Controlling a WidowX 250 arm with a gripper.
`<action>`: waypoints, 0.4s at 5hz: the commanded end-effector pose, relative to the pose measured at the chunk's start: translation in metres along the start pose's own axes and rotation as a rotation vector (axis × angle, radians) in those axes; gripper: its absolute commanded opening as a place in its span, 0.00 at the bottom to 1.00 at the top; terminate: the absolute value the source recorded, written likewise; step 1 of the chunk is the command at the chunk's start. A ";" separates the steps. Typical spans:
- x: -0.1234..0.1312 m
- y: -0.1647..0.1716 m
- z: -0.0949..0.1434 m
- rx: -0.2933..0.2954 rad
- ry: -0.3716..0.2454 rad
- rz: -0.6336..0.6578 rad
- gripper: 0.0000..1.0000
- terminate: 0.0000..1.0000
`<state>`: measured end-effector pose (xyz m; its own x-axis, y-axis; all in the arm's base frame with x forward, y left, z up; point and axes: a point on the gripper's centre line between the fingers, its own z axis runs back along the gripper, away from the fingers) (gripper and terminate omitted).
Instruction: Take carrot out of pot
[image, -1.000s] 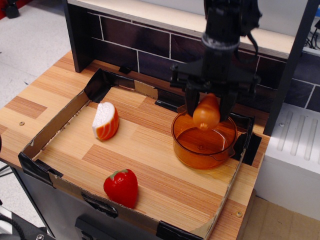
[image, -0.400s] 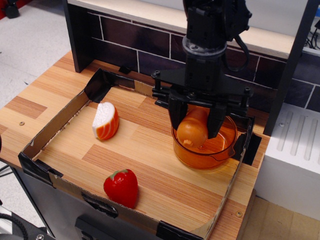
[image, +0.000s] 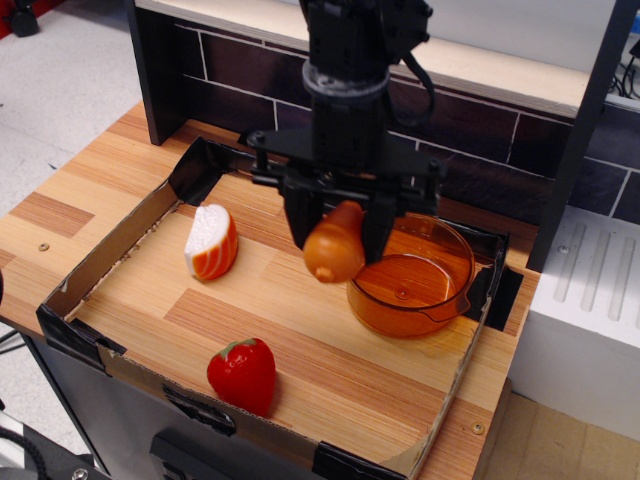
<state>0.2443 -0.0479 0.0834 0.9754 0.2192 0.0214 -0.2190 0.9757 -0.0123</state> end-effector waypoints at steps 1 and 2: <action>0.015 0.033 -0.004 0.042 -0.024 0.059 0.00 0.00; 0.014 0.045 -0.014 0.086 -0.033 0.049 0.00 0.00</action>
<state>0.2474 -0.0024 0.0601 0.9638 0.2650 0.0300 -0.2666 0.9603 0.0824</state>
